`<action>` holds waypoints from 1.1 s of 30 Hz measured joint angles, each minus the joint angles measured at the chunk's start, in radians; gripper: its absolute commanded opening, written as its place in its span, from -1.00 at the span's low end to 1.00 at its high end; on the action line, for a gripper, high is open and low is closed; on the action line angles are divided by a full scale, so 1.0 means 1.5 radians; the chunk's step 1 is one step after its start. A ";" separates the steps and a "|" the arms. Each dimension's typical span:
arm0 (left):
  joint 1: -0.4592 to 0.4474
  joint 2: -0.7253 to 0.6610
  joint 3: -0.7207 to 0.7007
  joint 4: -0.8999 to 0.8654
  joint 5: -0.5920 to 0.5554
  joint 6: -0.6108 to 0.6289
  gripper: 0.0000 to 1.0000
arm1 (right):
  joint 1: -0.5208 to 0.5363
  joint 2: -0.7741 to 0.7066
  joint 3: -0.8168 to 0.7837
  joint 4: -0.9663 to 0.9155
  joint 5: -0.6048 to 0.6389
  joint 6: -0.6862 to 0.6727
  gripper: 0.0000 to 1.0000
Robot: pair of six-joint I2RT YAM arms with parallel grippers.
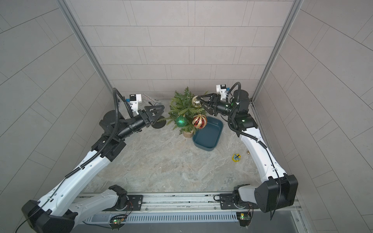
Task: Decorate the small christmas tree with ornaments
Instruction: Hang an ornament on the christmas tree, then reset both arms
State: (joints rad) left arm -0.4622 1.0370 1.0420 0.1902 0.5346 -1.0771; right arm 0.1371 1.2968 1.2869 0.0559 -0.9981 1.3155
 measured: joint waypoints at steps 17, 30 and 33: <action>0.000 -0.002 -0.001 -0.003 0.000 0.001 0.27 | -0.065 -0.032 -0.044 0.025 0.013 0.027 0.33; 0.001 -0.091 -0.028 -0.127 -0.027 0.071 0.38 | -0.130 -0.138 -0.135 -0.031 0.049 -0.028 0.36; 0.004 -0.131 -0.042 -0.192 -0.054 0.101 0.78 | -0.149 -0.186 -0.198 -0.064 0.067 -0.061 0.54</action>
State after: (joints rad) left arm -0.4564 0.8410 0.9787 -0.0978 0.4534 -0.9260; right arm -0.0856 1.0172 0.9897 -0.0395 -0.8978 1.2243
